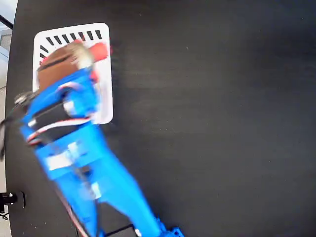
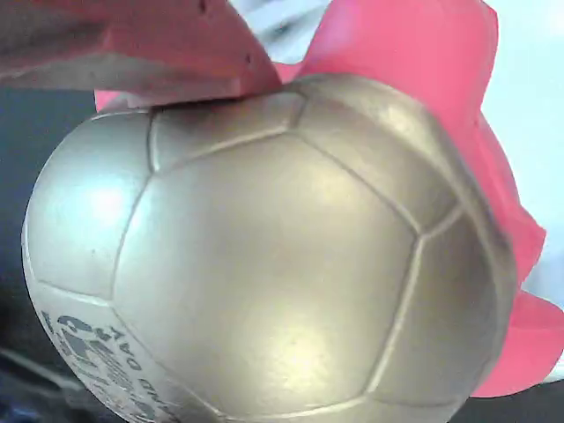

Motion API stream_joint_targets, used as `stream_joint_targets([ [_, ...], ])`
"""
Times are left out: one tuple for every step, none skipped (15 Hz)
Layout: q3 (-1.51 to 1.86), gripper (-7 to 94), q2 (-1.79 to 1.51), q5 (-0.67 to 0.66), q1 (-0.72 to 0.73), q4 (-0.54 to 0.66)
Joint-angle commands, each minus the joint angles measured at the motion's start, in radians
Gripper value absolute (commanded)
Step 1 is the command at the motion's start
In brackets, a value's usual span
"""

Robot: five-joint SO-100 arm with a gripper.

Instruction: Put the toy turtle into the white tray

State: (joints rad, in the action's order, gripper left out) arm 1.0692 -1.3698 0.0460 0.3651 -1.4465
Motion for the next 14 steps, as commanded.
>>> stream_joint_targets([
  [-0.043,-3,0.032,0.037,0.048,0.0],
  [-0.049,-3,0.067,0.037,0.049,0.006],
  [-0.055,-3,0.097,0.037,0.048,0.014],
  [-0.055,-3,0.12,0.035,0.044,0.029],
  [-0.058,-3,0.138,0.035,0.043,0.041],
  [-0.067,-3,0.158,0.035,0.043,0.046],
  [-0.078,-3,0.172,0.035,0.043,0.048],
  [-0.086,-3,0.181,0.037,0.043,0.051],
  [-0.086,-2,0.184,0.04,0.043,0.057],
  [-0.086,-2,0.186,0.043,0.044,0.058],
  [-0.086,2,0.19,0.043,0.044,0.06],
  [-0.084,7,0.196,0.043,0.043,0.06],
  [-0.075,13,0.204,0.041,0.041,0.064],
  [-0.052,27,0.209,0.04,0.04,0.086],
])
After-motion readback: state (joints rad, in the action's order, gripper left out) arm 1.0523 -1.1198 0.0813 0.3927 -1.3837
